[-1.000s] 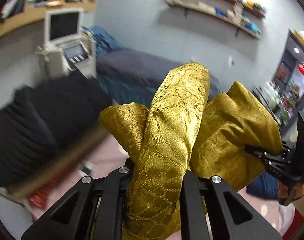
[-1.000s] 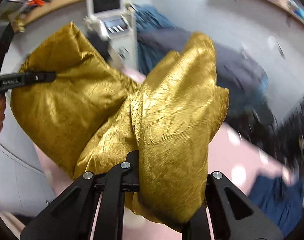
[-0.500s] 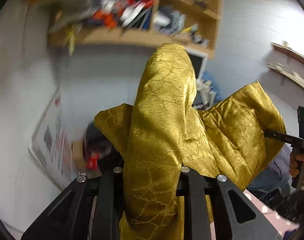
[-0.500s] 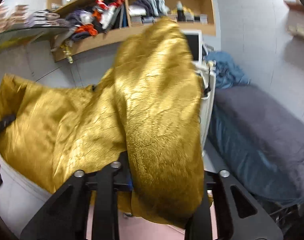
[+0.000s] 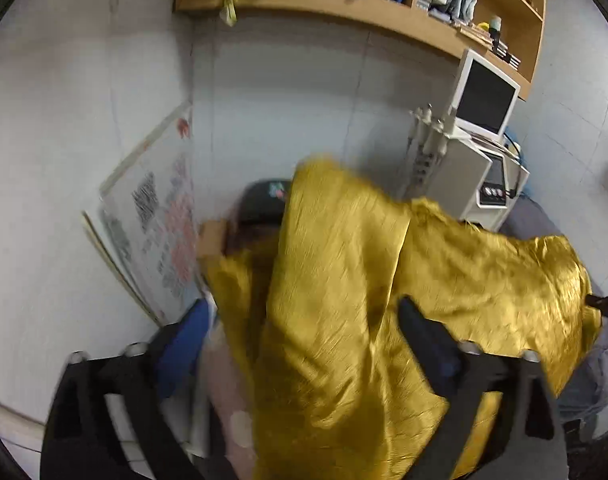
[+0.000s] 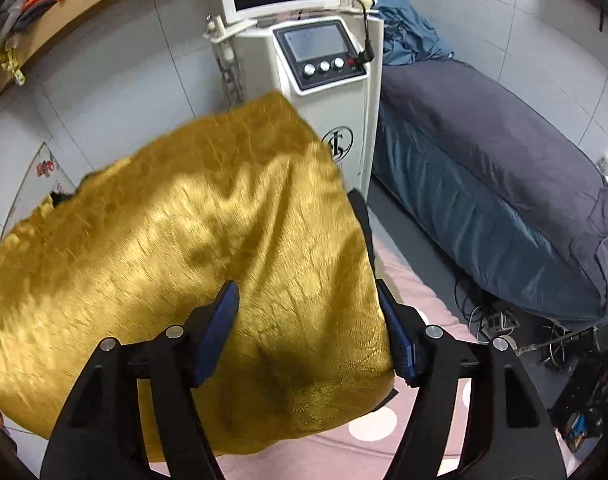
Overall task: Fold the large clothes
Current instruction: 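Lift and carry the folded jacket with both grippers toward the white machine, then lower the folded jacket onto the dark fabric stack and open both grippers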
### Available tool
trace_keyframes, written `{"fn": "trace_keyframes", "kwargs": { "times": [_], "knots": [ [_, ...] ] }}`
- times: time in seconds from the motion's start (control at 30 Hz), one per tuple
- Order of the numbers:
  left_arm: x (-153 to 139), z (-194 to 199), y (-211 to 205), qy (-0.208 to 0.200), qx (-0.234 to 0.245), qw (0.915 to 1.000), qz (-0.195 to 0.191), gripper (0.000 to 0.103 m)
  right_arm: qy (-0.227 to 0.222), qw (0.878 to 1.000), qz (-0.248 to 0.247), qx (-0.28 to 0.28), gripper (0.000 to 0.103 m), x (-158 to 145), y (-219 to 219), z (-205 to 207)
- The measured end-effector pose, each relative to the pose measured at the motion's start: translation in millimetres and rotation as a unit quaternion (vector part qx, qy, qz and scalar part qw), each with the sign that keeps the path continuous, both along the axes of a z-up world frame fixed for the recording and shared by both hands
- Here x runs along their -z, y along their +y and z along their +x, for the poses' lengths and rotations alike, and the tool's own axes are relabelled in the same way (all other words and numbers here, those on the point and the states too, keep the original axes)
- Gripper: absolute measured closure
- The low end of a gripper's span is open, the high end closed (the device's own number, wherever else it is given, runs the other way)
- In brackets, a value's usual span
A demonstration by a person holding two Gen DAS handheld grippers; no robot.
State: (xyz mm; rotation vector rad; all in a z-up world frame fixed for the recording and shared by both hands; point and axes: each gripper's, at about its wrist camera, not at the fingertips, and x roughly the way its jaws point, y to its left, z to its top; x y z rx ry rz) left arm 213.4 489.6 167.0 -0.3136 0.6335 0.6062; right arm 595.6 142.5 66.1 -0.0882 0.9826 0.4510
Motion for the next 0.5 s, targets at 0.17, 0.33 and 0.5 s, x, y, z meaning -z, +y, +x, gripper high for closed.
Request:
{"fn": "trace_keyframes", "kwargs": {
  "times": [0.17,0.33,0.5],
  "knots": [
    [-53,-4,-64,0.038,0.014,0.9939,0.102,0.007,-0.018,0.999,0.034,-0.014,0.021,-56,-3,-37],
    [-52,-4,-106,0.035,0.055,0.9952,0.073,0.006,-0.025,0.995,0.006,-0.094,0.014,-72,30,-81],
    [32,28,-110,0.058,0.065,0.996,0.022,0.006,0.013,0.988,-0.07,-0.137,0.013,-17,50,-114]
  ]
}}
